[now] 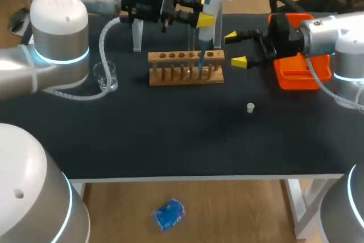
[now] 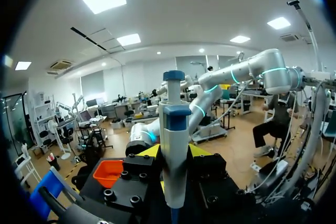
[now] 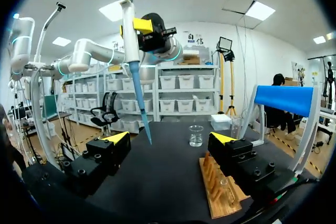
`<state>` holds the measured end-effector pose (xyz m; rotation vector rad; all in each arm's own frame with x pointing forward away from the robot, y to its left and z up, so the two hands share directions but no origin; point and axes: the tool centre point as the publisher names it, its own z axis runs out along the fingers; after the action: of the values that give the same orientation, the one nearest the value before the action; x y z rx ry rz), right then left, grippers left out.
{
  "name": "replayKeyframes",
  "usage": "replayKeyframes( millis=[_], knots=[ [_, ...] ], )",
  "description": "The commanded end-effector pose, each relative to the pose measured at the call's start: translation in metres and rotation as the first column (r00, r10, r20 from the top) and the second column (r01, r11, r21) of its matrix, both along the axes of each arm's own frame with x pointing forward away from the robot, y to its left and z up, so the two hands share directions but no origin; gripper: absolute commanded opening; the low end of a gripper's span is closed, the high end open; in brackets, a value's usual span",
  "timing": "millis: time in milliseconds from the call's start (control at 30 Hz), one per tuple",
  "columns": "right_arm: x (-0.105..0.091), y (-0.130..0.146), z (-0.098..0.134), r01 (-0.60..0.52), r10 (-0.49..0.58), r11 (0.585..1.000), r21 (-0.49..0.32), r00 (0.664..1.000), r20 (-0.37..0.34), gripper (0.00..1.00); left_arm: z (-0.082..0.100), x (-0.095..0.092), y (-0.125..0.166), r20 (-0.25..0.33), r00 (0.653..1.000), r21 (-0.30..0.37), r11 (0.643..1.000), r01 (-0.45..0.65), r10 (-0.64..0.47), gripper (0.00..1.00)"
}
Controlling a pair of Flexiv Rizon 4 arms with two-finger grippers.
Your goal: Invert the test tube, pick up the pipette, mount the tip to pipette, aspirate from beaker and dispense into the tube, eject the tip, return the pipette, and cap with the stopper.
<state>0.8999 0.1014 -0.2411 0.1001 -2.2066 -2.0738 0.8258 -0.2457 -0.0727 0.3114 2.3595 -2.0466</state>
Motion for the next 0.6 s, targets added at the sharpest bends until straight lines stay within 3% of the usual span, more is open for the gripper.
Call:
replayKeyframes(
  millis=[33, 333, 500, 600],
  knots=[
    [-0.014, -0.004, 0.002, 0.017, -0.017, 1.0, 0.013, 1.0, -0.004, 1.0, -0.019, -0.009, 0.0, 0.007, 1.0, -0.053, 0.998, -0.017, 0.017, 0.0],
    [-0.044, 0.001, 0.012, 0.017, -0.017, 0.999, 0.031, 1.0, -0.005, 1.0, -0.055, -0.014, -0.013, -0.031, 0.999, -0.082, 0.996, -0.022, 0.02, 0.0],
    [-0.061, 0.011, 0.014, 0.015, -0.014, 0.999, 0.039, 1.0, -0.013, 1.0, -0.072, -0.014, -0.016, -0.06, 0.997, -0.049, 0.998, -0.05, 0.047, 0.0],
    [-0.061, 0.011, 0.014, 0.015, -0.014, 0.999, 0.039, 1.0, -0.013, 1.0, -0.076, -0.013, -0.015, -0.068, 0.996, -0.041, 0.997, -0.067, 0.064, 0.0]
  ],
)
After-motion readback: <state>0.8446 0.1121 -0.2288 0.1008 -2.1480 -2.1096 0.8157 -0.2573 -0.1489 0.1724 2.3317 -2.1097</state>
